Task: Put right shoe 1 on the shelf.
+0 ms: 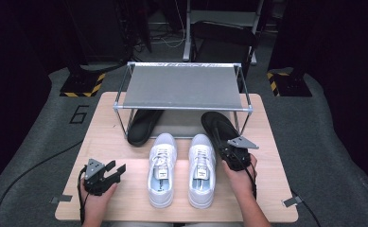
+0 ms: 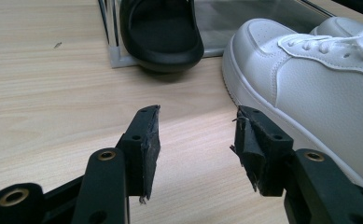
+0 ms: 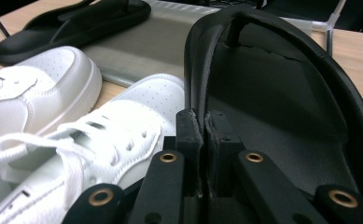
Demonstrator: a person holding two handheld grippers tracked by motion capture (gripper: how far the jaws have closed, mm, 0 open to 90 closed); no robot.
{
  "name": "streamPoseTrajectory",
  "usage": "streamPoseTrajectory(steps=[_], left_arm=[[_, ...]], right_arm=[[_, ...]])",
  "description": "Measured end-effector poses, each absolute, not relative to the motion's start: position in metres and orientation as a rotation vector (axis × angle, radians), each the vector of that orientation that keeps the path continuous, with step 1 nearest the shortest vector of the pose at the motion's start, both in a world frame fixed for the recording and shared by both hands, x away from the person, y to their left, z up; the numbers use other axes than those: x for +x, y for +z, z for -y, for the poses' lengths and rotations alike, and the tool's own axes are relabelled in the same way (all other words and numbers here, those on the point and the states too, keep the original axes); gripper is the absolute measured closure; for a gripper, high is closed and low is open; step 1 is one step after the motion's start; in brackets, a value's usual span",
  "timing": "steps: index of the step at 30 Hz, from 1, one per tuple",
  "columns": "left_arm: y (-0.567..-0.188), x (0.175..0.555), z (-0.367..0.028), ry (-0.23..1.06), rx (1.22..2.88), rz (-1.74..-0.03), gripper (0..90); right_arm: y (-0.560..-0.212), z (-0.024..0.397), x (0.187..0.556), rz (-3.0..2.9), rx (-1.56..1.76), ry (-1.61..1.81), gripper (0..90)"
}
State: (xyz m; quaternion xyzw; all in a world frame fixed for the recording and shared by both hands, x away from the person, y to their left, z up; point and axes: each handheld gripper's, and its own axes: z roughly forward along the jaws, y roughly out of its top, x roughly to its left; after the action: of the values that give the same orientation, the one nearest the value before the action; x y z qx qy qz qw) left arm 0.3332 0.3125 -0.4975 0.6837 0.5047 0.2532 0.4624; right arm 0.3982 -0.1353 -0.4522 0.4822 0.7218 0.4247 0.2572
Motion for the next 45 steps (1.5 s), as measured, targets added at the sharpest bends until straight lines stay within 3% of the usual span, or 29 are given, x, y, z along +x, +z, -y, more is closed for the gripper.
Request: streamPoseTrajectory(steps=[25, 45], left_arm=[[-0.5, 0.334, -0.314, 0.621, 1.679, -1.251, 50.2], [-0.503, 0.33, -0.315, 0.624, 1.675, -1.261, 50.3]], right_arm=[[-0.451, 0.124, 0.433, -1.932, 1.298, 1.148, 84.5], [-0.472, 0.123, 0.461, -1.922, 1.336, 1.075, 84.4]])
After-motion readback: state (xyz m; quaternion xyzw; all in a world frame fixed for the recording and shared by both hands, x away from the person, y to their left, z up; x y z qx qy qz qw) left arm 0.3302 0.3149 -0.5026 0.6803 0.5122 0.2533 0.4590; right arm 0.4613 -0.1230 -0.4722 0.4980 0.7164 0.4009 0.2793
